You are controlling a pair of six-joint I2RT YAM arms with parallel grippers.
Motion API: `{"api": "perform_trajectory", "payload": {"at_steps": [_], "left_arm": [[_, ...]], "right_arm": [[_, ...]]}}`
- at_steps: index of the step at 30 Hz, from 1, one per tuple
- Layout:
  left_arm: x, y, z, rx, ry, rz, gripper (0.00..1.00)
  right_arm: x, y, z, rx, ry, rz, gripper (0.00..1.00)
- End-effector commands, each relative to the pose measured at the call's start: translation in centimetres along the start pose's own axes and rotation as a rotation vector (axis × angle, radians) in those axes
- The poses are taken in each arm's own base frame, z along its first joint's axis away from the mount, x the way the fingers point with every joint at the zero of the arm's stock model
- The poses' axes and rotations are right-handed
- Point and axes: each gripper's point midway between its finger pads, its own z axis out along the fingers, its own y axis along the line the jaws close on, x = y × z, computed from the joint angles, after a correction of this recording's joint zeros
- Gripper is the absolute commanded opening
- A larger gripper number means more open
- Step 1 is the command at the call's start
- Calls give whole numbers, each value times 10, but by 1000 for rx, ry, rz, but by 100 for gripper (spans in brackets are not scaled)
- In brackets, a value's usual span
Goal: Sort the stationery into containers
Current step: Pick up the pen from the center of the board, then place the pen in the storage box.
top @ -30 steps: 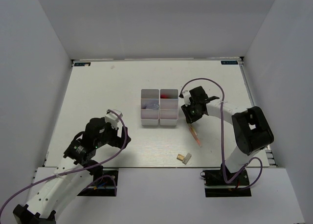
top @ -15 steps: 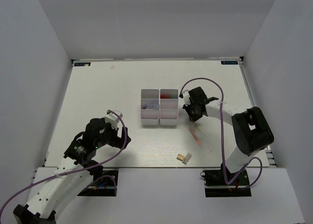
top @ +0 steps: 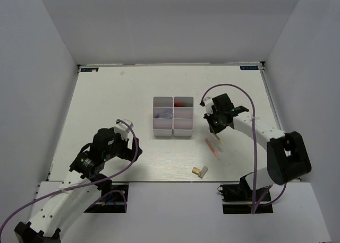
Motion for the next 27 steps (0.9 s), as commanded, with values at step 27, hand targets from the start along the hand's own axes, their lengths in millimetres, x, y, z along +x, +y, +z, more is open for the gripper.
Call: {"api": "perform_trajectory", "payload": {"at_steps": [27], "left_arm": [[4,4,5,-14,13,2,100]], "right_arm": [[-224,132,-139,-843,-730,-569,0]]}}
